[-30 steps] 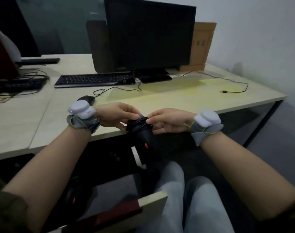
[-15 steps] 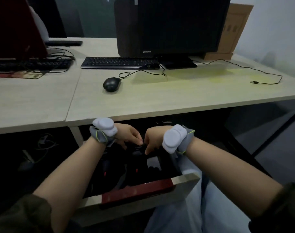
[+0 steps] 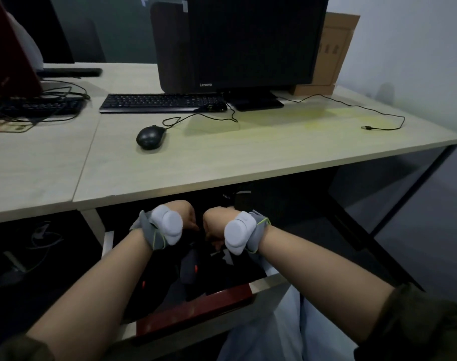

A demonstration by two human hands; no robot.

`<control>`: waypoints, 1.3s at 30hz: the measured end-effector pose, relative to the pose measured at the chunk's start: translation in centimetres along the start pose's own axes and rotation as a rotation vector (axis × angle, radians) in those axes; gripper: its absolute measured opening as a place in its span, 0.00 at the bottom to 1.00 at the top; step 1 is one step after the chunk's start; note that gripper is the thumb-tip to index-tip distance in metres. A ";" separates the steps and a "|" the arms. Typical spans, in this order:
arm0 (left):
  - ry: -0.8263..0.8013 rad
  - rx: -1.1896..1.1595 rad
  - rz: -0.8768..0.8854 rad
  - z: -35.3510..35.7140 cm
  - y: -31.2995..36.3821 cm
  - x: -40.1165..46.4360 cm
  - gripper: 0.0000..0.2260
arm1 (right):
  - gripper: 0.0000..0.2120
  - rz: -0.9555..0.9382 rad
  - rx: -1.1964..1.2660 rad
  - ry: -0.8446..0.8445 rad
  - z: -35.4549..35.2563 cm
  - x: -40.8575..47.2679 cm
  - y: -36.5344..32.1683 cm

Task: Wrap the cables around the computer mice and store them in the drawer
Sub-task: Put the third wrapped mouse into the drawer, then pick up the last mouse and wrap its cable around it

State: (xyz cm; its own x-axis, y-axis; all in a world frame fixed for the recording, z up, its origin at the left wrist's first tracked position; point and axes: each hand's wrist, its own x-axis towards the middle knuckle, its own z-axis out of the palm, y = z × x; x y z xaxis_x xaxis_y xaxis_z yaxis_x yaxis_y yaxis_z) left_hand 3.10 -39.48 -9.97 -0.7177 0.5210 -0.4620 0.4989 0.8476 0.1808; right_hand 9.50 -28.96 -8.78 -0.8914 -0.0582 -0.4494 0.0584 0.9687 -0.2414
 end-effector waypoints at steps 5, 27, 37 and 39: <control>0.043 0.069 -0.037 -2.6 1.0 -0.3 0.03 | 0.08 -0.085 0.119 -0.016 -0.7 0.2 -0.4; 0.523 -0.323 -0.668 -16.6 -4.9 6.8 0.32 | 0.07 -0.173 0.581 0.336 -21.6 4.6 3.6; 0.757 -0.439 -0.049 -19.5 1.8 7.9 0.37 | 0.12 -0.315 0.645 0.801 -24.2 4.6 8.6; 0.786 -0.565 0.164 -20.7 4.9 7.7 0.38 | 0.14 -0.371 0.662 0.866 -25.5 3.1 9.9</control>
State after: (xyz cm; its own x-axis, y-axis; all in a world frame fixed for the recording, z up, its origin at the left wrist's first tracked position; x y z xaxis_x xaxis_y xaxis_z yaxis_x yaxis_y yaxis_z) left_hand -10.03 -29.23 5.28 -0.8813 0.3815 0.2788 0.4625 0.5752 0.6748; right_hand -4.16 -13.39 9.39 -0.8980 0.1202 0.4232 -0.2760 0.5952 -0.7547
